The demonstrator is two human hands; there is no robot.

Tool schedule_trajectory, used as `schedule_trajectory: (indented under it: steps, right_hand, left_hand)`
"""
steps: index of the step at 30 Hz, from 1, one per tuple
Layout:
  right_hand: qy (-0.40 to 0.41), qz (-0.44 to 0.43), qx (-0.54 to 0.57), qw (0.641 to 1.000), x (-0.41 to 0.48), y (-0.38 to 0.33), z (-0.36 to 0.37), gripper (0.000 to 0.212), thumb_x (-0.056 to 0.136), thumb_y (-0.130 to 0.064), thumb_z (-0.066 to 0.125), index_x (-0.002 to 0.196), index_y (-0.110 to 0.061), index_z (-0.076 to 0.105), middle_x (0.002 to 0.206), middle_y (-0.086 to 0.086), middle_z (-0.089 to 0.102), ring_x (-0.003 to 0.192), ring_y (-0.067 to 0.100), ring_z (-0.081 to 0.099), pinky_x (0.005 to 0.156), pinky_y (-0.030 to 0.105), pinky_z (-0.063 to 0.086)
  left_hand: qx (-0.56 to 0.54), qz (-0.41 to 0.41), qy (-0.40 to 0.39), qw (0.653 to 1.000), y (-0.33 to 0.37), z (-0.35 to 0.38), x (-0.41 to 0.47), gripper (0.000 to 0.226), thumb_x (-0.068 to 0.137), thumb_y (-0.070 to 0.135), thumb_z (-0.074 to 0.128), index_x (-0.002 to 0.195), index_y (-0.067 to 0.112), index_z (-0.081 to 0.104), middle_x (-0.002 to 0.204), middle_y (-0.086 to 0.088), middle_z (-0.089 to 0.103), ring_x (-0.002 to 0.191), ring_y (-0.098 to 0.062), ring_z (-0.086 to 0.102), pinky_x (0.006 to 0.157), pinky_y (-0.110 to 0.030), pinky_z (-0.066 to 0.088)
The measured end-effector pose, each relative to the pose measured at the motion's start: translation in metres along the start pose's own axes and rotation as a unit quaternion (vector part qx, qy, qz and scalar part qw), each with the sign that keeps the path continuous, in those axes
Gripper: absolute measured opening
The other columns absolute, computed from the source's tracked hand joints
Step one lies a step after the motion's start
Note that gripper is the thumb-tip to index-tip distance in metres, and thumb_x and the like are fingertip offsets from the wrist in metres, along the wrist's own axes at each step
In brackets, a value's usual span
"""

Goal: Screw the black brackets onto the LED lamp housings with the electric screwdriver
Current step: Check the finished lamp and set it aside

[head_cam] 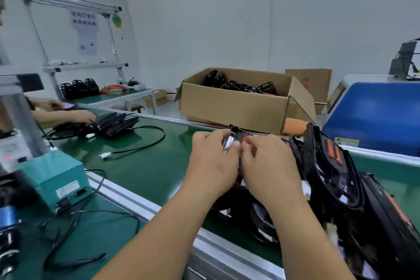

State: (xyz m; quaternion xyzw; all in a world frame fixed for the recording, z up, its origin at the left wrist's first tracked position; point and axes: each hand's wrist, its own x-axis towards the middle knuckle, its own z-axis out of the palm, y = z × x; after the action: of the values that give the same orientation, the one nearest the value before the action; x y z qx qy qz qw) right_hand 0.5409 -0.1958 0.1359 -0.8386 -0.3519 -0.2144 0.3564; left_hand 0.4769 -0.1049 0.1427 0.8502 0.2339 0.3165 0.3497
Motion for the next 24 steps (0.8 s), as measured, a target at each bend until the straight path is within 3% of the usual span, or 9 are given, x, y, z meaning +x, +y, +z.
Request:
schedule_trajectory:
  steps: [4, 10, 13, 15, 17, 20, 24]
  right_hand:
    - [-0.081, -0.054, 0.057, 0.994, -0.002, -0.063, 0.043, 0.023, 0.102, -0.028, 0.038, 0.085, -0.018, 0.049, 0.091, 0.004, 0.049, 0.089, 0.024, 0.052, 0.069, 0.030, 0.027]
    - [-0.175, -0.143, 0.140, 0.964, -0.029, -0.165, 0.104, 0.026, 0.102, -0.030, 0.040, 0.083, -0.018, 0.054, 0.090, 0.001, 0.045, 0.084, 0.024, 0.048, 0.068, 0.033, 0.032]
    - [-0.231, -0.203, 0.195, 0.931, -0.053, -0.220, 0.131, 0.030, 0.101, -0.028, 0.042, 0.072, -0.019, 0.045, 0.084, 0.003, 0.045, 0.080, 0.026, 0.045, 0.065, 0.033, 0.026]
    - [-0.268, -0.234, 0.227, 0.907, -0.075, -0.256, 0.148, 0.034, 0.101, -0.028, 0.043, 0.068, -0.021, 0.040, 0.081, 0.003, 0.043, 0.075, 0.024, 0.041, 0.063, 0.033, 0.023]
    - [-0.300, -0.253, 0.258, 0.883, -0.100, -0.292, 0.163, 0.031, 0.101, -0.028, 0.043, 0.072, -0.020, 0.050, 0.082, 0.003, 0.044, 0.074, 0.024, 0.042, 0.063, 0.032, 0.025]
    - [-0.349, -0.300, 0.268, 0.847, -0.140, -0.343, 0.187, 0.027, 0.099, -0.024, 0.043, 0.082, -0.013, 0.062, 0.084, 0.007, 0.051, 0.078, 0.029, 0.048, 0.065, 0.029, 0.025]
    - [-0.419, -0.347, 0.251, 0.801, -0.189, -0.400, 0.214, 0.025, 0.096, -0.022, 0.046, 0.086, -0.007, 0.063, 0.094, 0.015, 0.061, 0.089, 0.034, 0.057, 0.066, 0.028, 0.028]
  left_hand:
    - [0.039, -0.062, 0.063, 0.995, -0.043, -0.058, -0.010, 0.038, 0.100, 0.034, 0.051, 0.138, 0.027, 0.052, 0.133, 0.002, 0.033, 0.100, -0.018, 0.058, 0.095, -0.028, 0.044]
    - [0.089, -0.150, 0.170, 0.970, -0.109, -0.152, -0.050, 0.037, 0.101, 0.028, 0.051, 0.138, 0.024, 0.054, 0.135, -0.006, 0.040, 0.111, -0.022, 0.057, 0.098, -0.026, 0.042]
    - [0.120, -0.192, 0.222, 0.948, -0.139, -0.199, -0.082, 0.037, 0.101, 0.024, 0.051, 0.138, 0.020, 0.054, 0.137, -0.005, 0.040, 0.119, -0.019, 0.054, 0.104, -0.021, 0.036]
    - [0.128, -0.227, 0.251, 0.932, -0.160, -0.230, -0.107, 0.038, 0.100, 0.021, 0.052, 0.137, 0.016, 0.056, 0.138, -0.008, 0.045, 0.122, -0.020, 0.053, 0.110, -0.025, 0.034]
    - [0.121, -0.262, 0.274, 0.917, -0.180, -0.258, -0.135, 0.036, 0.099, 0.019, 0.053, 0.134, 0.015, 0.059, 0.136, -0.011, 0.051, 0.117, -0.023, 0.058, 0.108, -0.034, 0.041]
    - [0.120, -0.313, 0.318, 0.887, -0.208, -0.297, -0.181, 0.034, 0.098, 0.020, 0.055, 0.131, 0.014, 0.061, 0.134, -0.014, 0.053, 0.095, -0.019, 0.063, 0.100, -0.029, 0.046]
    - [0.132, -0.376, 0.369, 0.840, -0.243, -0.333, -0.235, 0.041, 0.097, 0.024, 0.057, 0.137, 0.015, 0.055, 0.141, -0.008, 0.043, 0.102, -0.021, 0.063, 0.098, -0.032, 0.048]
